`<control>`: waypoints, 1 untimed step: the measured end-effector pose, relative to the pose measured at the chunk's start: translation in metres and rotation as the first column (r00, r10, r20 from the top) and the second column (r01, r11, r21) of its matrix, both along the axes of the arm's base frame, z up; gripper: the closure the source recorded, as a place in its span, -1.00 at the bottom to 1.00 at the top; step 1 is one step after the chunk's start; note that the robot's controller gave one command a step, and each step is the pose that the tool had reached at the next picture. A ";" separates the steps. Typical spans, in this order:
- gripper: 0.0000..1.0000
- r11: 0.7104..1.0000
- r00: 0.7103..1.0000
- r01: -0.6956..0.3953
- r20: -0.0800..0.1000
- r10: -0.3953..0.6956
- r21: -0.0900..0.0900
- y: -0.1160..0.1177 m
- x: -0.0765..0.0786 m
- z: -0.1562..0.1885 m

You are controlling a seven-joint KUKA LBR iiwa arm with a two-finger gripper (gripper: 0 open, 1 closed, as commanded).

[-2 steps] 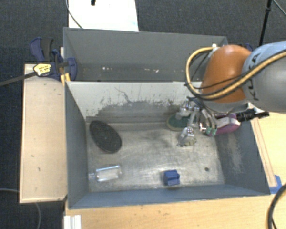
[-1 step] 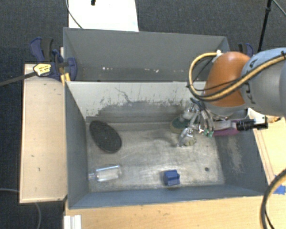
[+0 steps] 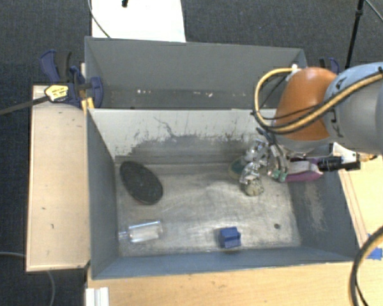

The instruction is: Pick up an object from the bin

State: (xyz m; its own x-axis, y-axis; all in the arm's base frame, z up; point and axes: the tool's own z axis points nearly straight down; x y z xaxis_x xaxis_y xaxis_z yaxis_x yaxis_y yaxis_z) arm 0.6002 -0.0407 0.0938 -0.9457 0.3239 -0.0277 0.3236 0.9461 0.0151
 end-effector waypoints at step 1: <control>1.00 0.949 0.949 -0.314 -0.023 0.314 -0.008 0.017 -0.049 0.125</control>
Offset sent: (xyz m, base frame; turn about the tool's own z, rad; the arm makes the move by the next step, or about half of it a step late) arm -0.0508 0.0164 0.1215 -0.3193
